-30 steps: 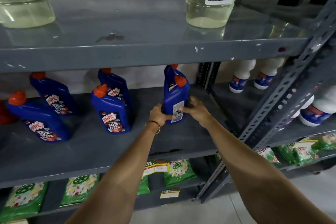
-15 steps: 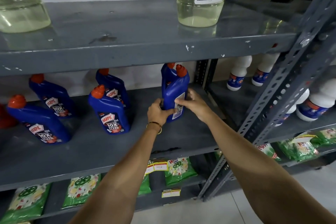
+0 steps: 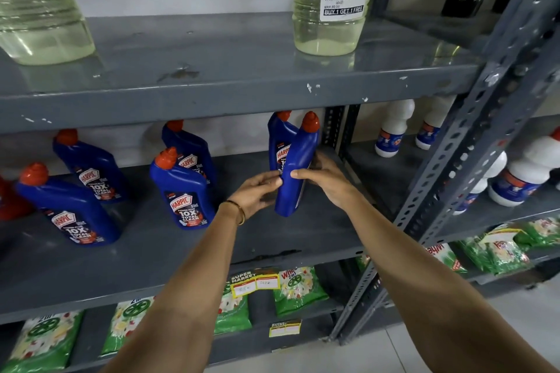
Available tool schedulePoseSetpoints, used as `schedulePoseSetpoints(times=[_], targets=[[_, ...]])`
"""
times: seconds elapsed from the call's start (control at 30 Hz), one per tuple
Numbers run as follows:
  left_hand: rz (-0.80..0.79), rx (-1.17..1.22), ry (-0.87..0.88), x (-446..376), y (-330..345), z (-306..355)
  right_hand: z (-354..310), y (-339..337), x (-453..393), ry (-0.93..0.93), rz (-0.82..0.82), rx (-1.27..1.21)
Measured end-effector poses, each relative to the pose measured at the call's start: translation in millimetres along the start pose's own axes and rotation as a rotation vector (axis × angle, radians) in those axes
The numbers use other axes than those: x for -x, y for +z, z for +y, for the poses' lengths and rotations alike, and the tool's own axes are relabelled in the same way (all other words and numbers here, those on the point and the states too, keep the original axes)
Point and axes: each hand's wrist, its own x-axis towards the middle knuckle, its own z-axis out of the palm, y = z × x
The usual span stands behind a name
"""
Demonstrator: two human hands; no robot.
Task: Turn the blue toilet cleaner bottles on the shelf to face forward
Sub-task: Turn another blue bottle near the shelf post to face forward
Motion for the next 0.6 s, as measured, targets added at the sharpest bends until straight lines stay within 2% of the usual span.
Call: schedulePoseSetpoints(times=[0.13,0.3,0.47,0.6], targets=[[-0.1,0.164,-0.089,2,2,-11,-3,-6,1,0.029,-0.166,-0.094],[-0.169,0.142,-0.131,0,3,-19,-2,-15,5,0.08,-0.283,-0.157],[-0.086,0.203,-0.116,-3,11,-25,0,-21,7,0.084,-0.296,-0.281],[0.02,0.264,-0.07,-10,19,-28,0,-23,4,0.066,-0.229,-0.317]])
